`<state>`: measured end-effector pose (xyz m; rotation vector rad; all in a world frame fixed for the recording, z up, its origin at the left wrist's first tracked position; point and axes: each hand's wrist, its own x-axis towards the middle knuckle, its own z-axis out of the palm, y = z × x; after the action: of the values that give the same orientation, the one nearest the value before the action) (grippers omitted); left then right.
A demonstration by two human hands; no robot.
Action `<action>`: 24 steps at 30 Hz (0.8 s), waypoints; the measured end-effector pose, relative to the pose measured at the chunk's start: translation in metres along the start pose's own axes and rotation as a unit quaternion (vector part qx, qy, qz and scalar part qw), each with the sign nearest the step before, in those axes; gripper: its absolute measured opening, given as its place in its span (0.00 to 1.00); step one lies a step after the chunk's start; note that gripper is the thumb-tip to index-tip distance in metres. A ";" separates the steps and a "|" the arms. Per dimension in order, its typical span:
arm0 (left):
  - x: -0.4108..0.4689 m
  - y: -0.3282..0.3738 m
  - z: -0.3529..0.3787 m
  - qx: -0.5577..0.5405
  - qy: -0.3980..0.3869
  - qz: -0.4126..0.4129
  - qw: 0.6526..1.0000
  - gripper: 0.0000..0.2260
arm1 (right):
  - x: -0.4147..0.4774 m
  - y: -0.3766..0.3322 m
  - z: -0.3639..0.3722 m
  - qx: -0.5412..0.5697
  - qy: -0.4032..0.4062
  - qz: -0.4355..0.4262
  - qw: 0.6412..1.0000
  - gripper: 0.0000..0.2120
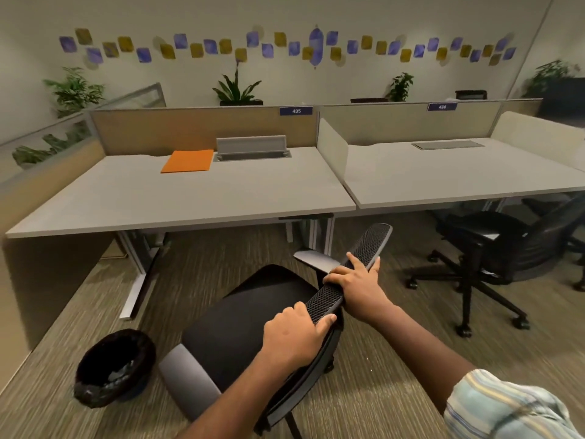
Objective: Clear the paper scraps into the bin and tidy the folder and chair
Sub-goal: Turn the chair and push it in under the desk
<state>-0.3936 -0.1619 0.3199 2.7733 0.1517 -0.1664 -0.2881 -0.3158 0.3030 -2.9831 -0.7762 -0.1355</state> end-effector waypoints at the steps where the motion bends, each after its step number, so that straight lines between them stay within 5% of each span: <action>1: -0.001 -0.008 -0.001 0.011 0.013 0.002 1.000 0.32 | 0.001 -0.009 0.000 -0.029 0.009 -0.008 0.999 0.19; 6: -0.001 -0.057 -0.013 0.025 0.060 0.042 0.997 0.35 | 0.015 -0.044 0.004 -0.082 0.001 -0.056 0.995 0.22; 14: 0.009 -0.137 -0.042 0.015 0.055 0.082 0.995 0.35 | 0.043 -0.067 0.005 0.022 -0.016 -0.128 0.991 0.33; 24: 0.030 -0.233 -0.078 0.016 0.029 0.107 0.994 0.45 | 0.097 -0.078 0.002 -0.060 -0.001 -0.091 0.994 0.24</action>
<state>-0.3863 0.0850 0.3078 2.8044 -0.1351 -0.0341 -0.2421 -0.2007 0.3135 -3.0172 -1.0767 -0.1948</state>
